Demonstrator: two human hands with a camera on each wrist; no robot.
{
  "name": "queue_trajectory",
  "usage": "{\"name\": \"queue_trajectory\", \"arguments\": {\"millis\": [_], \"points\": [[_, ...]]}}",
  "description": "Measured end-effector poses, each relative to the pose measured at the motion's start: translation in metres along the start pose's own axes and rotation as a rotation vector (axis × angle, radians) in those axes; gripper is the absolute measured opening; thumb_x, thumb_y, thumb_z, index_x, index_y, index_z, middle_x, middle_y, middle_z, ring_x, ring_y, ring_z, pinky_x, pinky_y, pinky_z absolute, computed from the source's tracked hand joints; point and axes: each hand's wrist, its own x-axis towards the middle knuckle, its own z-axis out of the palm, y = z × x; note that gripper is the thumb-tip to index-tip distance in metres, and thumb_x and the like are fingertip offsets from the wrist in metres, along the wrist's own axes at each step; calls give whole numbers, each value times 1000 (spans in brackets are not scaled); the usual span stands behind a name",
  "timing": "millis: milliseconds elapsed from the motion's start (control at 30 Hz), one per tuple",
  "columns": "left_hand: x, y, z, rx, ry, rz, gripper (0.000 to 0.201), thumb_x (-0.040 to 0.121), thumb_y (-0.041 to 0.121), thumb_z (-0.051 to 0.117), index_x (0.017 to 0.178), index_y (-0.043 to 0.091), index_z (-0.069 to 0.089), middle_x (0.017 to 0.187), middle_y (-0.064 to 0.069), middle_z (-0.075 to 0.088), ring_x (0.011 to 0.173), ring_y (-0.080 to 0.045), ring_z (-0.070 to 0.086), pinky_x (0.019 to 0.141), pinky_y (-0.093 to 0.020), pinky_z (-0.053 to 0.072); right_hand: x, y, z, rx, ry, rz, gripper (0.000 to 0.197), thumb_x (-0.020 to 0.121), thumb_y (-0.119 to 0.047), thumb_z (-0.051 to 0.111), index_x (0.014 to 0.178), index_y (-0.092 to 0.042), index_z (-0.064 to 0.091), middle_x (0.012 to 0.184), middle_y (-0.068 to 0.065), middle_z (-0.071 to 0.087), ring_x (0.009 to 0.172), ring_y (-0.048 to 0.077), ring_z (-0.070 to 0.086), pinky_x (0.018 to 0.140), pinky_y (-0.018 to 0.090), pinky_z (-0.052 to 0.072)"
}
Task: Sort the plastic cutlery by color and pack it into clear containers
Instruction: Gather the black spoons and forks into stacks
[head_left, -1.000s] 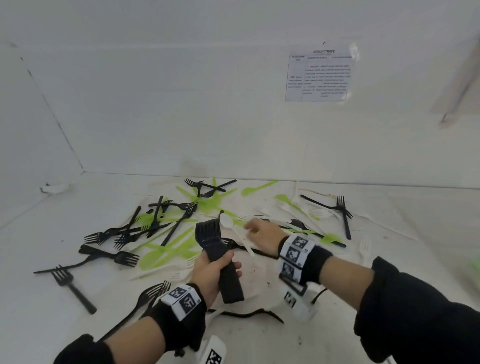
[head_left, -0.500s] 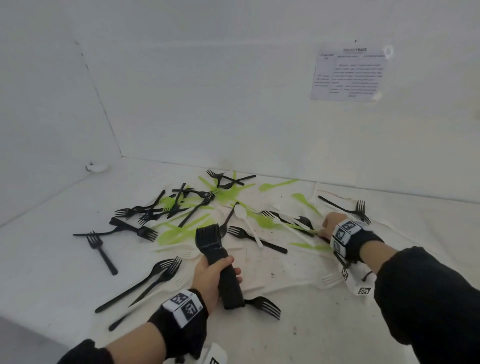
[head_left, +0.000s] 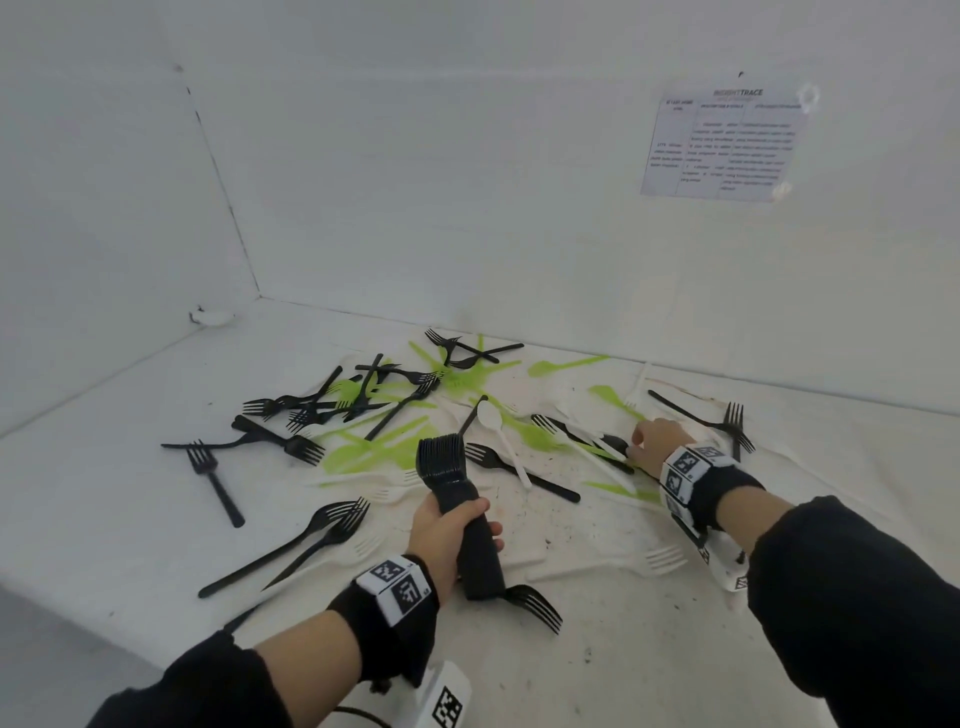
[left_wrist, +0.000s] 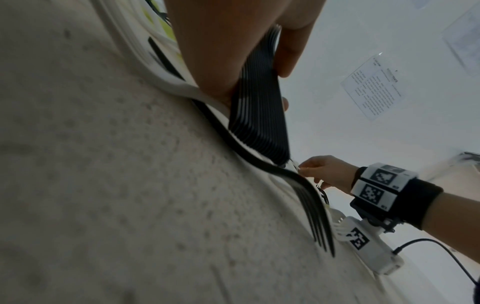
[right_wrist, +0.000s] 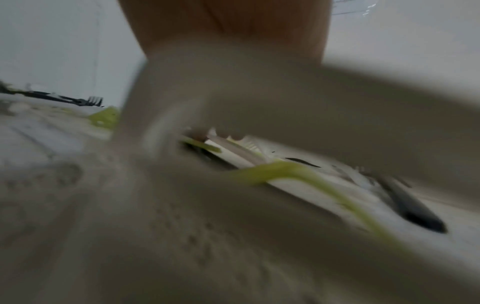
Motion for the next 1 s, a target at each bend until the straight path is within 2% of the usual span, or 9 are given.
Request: {"name": "queue_trajectory", "arguments": {"millis": [100, 233, 333, 400, 500, 600, 767, 867, 1000], "points": [[1, 0, -2, 0, 1, -5, 15, 85, -3, 60, 93, 7, 52, 79, -17, 56, 63, -28, 59, 56, -37, 52, 4, -3, 1, 38, 8, -35, 38, 90, -31, 56, 118, -7, 49, 119, 13, 52, 108, 28, 52, 86, 31, 42], [3, 1, 0, -11, -10, -23, 15, 85, -4, 59, 93, 6, 51, 79, -17, 56, 62, -27, 58, 56, -36, 53, 5, -5, -3, -97, -131, -27, 36, 91, -35, 53, 111, -8, 64, 112, 10, 65, 88, 22, 55, 74, 25, 42], [5, 2, 2, 0, -23, -28, 15, 85, -4, 59, 94, 5, 51, 80, -17, 56, 62, -27, 58, 56, -37, 54, 7, -6, -3, -123, -166, -15, 38, 91, -38, 51, 109, -8, 65, 107, 9, 67, 93, 23, 61, 82, 27, 47], [7, 2, 3, 8, -39, -30, 15, 86, -4, 59, 93, 6, 52, 81, -16, 56, 63, -26, 59, 56, -37, 54, 13, -3, 0, -84, -131, 24, 34, 93, -34, 47, 105, -7, 63, 94, 10, 65, 88, 25, 61, 81, 29, 49], [9, 3, 5, 9, -69, -41, 14, 86, -4, 58, 92, 6, 51, 81, -15, 56, 62, -26, 58, 54, -36, 54, 16, -2, -6, 90, 40, 106, 26, 95, -19, 41, 116, -4, 44, 89, 16, 59, 79, 31, 56, 81, 37, 50], [15, 5, 8, 8, -88, -50, 14, 86, -4, 58, 92, 6, 50, 80, -15, 55, 62, -27, 58, 52, -35, 53, 5, -12, -22, 273, 159, 29, 26, 98, -17, 40, 120, -4, 40, 89, 18, 53, 77, 30, 50, 70, 34, 39], [29, 12, 15, 27, -89, -33, 14, 86, -4, 57, 90, 7, 50, 80, -15, 56, 60, -26, 58, 50, -34, 53, 7, -43, -23, 76, -42, -129, 28, 96, -28, 42, 103, -7, 59, 93, 12, 58, 85, 26, 53, 66, 26, 39], [36, 16, 19, 36, -100, -38, 14, 86, -4, 57, 89, 7, 51, 82, -15, 58, 60, -25, 58, 51, -35, 54, 8, -60, -13, 6, -95, -108, 34, 98, -26, 40, 113, -3, 61, 107, 16, 64, 101, 29, 60, 78, 27, 44], [40, 18, 22, 42, -132, -55, 15, 87, -6, 56, 85, 7, 49, 74, -13, 54, 56, -25, 57, 46, -32, 53, 14, -69, -3, -26, -96, -72, 32, 94, -28, 43, 102, -3, 62, 85, 11, 55, 79, 24, 52, 69, 27, 40]]}}
